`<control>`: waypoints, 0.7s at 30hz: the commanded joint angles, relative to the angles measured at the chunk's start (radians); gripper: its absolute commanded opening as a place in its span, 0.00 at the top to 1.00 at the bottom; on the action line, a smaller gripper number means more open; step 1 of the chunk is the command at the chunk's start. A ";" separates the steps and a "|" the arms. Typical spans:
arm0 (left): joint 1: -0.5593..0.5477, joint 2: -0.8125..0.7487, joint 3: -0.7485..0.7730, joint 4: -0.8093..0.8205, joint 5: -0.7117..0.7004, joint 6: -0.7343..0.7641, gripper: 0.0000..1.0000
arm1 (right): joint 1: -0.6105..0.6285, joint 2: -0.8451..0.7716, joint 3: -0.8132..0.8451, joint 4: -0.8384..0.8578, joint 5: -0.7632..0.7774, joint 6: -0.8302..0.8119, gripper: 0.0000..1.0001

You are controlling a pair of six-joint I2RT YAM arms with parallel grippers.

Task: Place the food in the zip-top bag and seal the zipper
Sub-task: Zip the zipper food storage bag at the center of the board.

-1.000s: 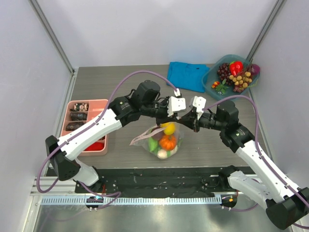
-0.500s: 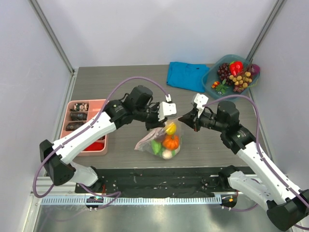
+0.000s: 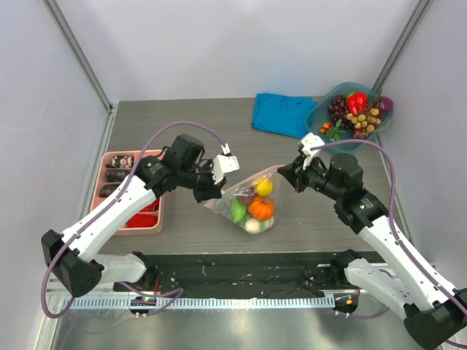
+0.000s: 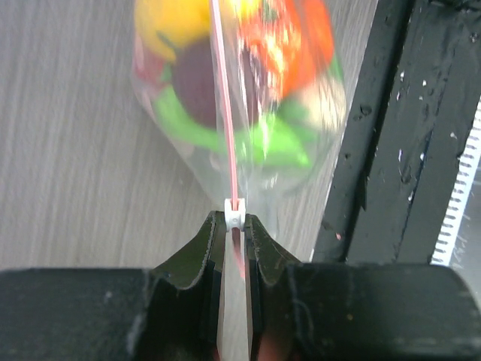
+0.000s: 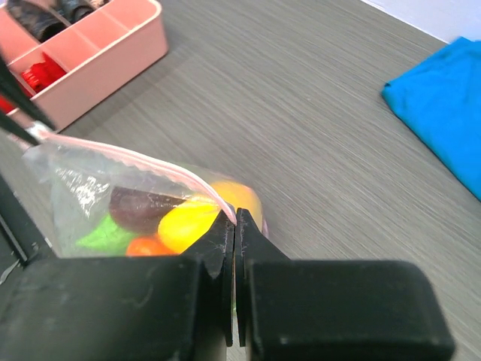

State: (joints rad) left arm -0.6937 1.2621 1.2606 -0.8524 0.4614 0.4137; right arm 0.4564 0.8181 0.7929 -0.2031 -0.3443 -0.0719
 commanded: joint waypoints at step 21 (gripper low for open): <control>0.142 -0.003 0.106 -0.057 0.118 -0.131 0.35 | -0.008 0.033 0.031 0.120 -0.012 0.070 0.99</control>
State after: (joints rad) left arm -0.5438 1.2301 1.2530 -0.9859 0.5396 0.3729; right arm 0.4496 0.8455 0.7933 -0.1715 -0.2989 -0.0196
